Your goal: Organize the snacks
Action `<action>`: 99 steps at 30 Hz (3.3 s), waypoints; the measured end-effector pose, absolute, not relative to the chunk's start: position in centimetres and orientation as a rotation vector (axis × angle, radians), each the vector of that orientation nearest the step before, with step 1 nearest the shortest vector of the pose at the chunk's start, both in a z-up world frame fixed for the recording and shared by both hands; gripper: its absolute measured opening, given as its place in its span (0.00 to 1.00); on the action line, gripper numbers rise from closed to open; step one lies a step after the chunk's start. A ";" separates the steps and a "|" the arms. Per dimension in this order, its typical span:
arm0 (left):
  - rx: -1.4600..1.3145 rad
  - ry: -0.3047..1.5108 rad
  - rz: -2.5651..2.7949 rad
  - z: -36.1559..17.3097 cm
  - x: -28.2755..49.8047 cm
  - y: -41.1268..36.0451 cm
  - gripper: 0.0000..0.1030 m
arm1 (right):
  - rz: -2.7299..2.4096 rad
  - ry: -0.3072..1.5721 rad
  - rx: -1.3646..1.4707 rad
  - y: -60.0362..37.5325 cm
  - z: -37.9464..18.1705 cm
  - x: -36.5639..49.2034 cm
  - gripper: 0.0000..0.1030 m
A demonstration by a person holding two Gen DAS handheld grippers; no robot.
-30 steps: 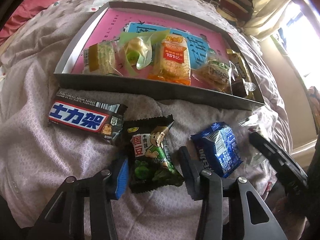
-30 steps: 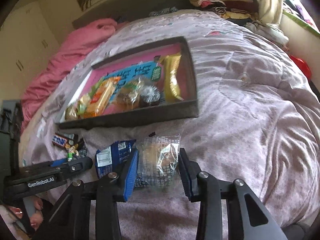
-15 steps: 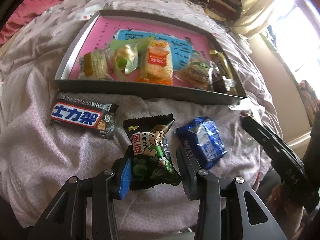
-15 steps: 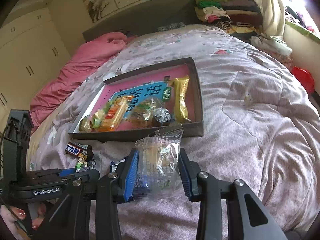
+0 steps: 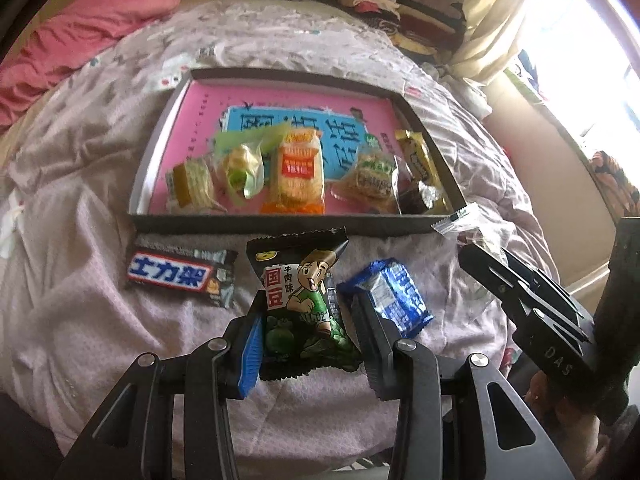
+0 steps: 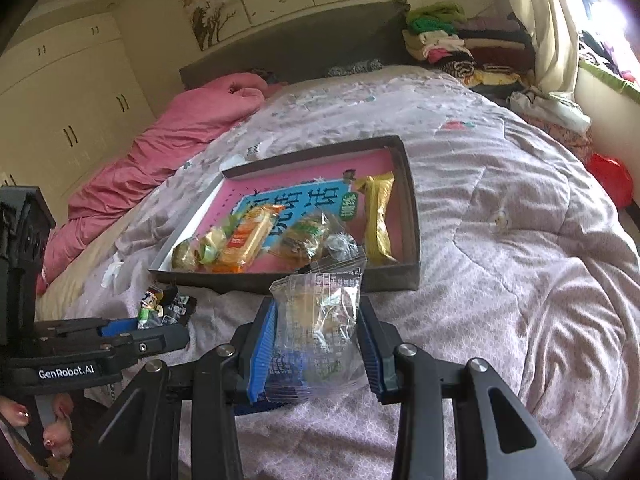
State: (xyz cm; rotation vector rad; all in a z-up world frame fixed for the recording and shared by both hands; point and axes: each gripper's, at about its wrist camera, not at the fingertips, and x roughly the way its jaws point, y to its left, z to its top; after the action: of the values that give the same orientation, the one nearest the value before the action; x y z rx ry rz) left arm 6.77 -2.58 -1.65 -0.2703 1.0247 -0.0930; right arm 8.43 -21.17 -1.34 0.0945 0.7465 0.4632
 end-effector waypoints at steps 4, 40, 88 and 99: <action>-0.253 0.996 -0.071 -0.8 7.1 -2.4 0.42 | 0.478 0.714 0.107 -21.2 -0.7 8.3 0.38; -0.239 0.967 -0.010 -1.4 15.6 -0.3 0.42 | 0.515 0.659 0.107 -18.4 0.3 14.4 0.38; -0.198 0.952 0.028 -0.2 9.6 3.6 0.67 | 0.531 0.618 0.147 -19.2 1.4 11.4 0.73; -0.221 1.040 0.019 -3.1 7.3 3.0 0.67 | 0.537 0.687 0.143 -19.3 0.2 9.6 0.77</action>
State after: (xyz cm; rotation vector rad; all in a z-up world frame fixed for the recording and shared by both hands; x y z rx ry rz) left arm 7.27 3.01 -3.05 -0.2212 1.0403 0.0185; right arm 9.64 -19.33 0.22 0.1427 0.6869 0.5367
